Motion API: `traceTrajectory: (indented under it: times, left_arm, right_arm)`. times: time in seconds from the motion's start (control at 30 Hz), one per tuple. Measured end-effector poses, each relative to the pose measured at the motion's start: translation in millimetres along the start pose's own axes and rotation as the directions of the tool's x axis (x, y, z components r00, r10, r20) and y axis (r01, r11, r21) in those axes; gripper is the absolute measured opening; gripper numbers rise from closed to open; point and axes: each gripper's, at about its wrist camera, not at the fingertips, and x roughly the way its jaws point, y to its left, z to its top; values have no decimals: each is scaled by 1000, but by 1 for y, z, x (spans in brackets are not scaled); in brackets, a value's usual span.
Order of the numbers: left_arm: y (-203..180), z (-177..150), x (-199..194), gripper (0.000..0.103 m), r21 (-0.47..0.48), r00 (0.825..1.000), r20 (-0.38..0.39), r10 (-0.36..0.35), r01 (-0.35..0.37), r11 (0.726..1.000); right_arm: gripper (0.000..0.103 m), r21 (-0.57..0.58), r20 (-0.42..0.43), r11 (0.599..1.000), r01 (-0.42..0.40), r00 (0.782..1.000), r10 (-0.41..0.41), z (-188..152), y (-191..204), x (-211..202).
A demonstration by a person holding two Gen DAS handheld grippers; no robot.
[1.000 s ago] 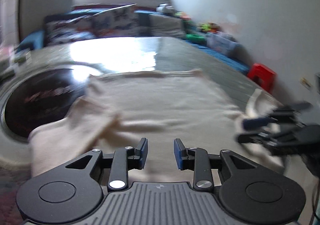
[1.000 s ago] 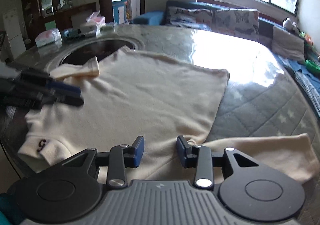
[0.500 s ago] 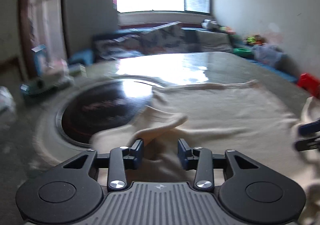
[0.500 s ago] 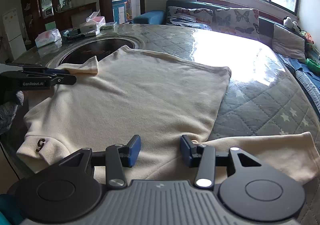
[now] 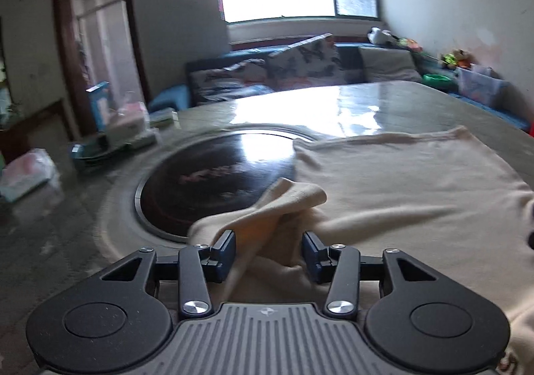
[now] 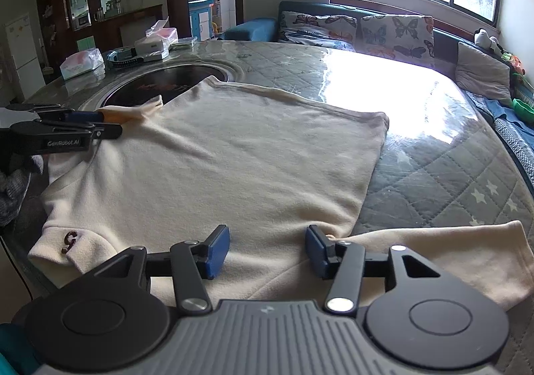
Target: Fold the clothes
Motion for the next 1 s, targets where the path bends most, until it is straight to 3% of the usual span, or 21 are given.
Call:
traceTrajectory:
  times: [0.13, 0.2, 0.3, 0.4, 0.47, 0.5, 0.57, 0.7, 0.77, 0.87, 0.93, 1.0]
  left_arm:
    - [13, -5, -4, 48, -27, 984, 23, 174, -174, 984]
    - [28, -5, -2, 48, -93, 976, -3, 218, -217, 972]
    - [46, -7, 4, 48, -131, 949, -58, 310, -316, 940]
    - [66, -12, 6, 48, -176, 907, -114, 406, -421, 890]
    - [89, -17, 9, 48, -248, 866, -197, 460, -498, 831]
    - [101, -20, 6, 48, -301, 865, -209, 456, -500, 812]
    - [110, -21, -9, 48, -350, 900, -166, 404, -436, 829]
    - [90, -16, -34, 51, -252, 966, -26, 257, -255, 933]
    - [72, -14, -41, 53, -167, 977, 30, 213, -205, 964]
    - [48, -10, -45, 54, -62, 987, 76, 139, -135, 989]
    - [33, -5, -40, 56, 22, 991, 79, 105, -107, 994]
    - [18, -7, -32, 56, 121, 986, 62, 152, -159, 980]
  right_arm:
    - [53, 0, 2, 1000, -2, 1000, 2, -1, 0, 0]
    - [53, -1, 2, 1000, -3, 1000, 3, -1, 0, 0]
    - [54, -2, 2, 1000, -3, 1000, 3, -1, 0, 0]
    - [54, -2, 3, 1000, -2, 1000, 2, -1, 0, 0]
    - [54, -2, 3, 1000, -1, 1000, 1, -2, 1, 0]
    - [54, -1, 3, 1000, -1, 1000, 1, -2, 1, 0]
    - [54, -2, 3, 1000, -1, 1000, 1, -1, 1, 0]
    - [58, -4, 0, 1000, -5, 1000, 5, 0, 2, 1]
    - [60, -5, 0, 1000, -5, 1000, 5, 0, 2, 2]
    - [60, -6, 0, 1000, -4, 1000, 4, 0, 2, 2]
    - [60, -7, -1, 1000, -4, 1000, 4, 0, 3, 2]
    - [60, -8, -1, 1000, -4, 1000, 4, 0, 3, 2]
